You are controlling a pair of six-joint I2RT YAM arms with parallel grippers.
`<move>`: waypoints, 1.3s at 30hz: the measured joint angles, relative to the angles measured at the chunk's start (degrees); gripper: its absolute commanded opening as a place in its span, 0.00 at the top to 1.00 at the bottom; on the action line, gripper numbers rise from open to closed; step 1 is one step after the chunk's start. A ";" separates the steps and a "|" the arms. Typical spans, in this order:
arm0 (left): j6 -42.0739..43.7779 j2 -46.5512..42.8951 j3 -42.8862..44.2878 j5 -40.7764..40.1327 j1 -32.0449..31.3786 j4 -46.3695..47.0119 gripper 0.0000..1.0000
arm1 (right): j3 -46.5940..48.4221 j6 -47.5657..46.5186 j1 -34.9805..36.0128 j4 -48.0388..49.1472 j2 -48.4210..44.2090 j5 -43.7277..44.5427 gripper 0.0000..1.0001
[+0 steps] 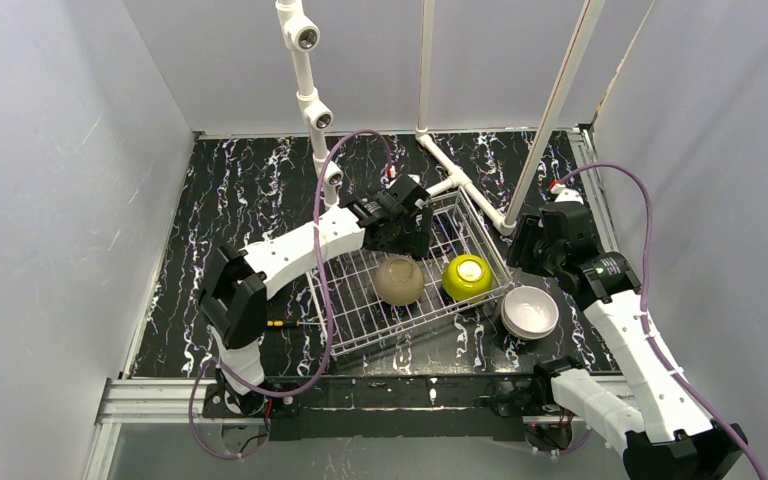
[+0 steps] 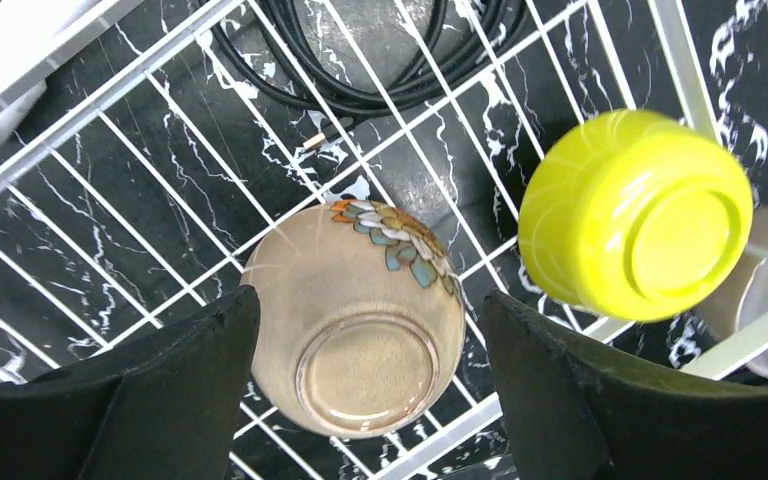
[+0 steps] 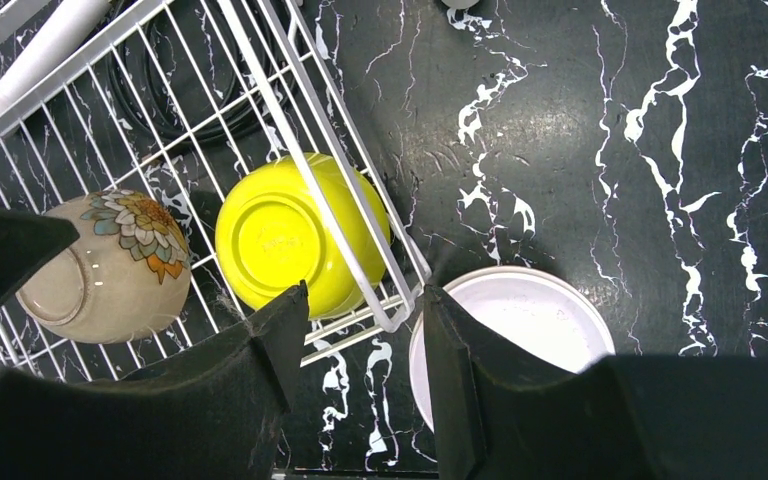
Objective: Load the bowls into the dish rack
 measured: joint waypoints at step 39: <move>11.65 -4.76 -11.23 0.74 -5.18 1.88 0.42 | -2.71 0.17 0.00 -1.84 -4.92 -2.10 0.40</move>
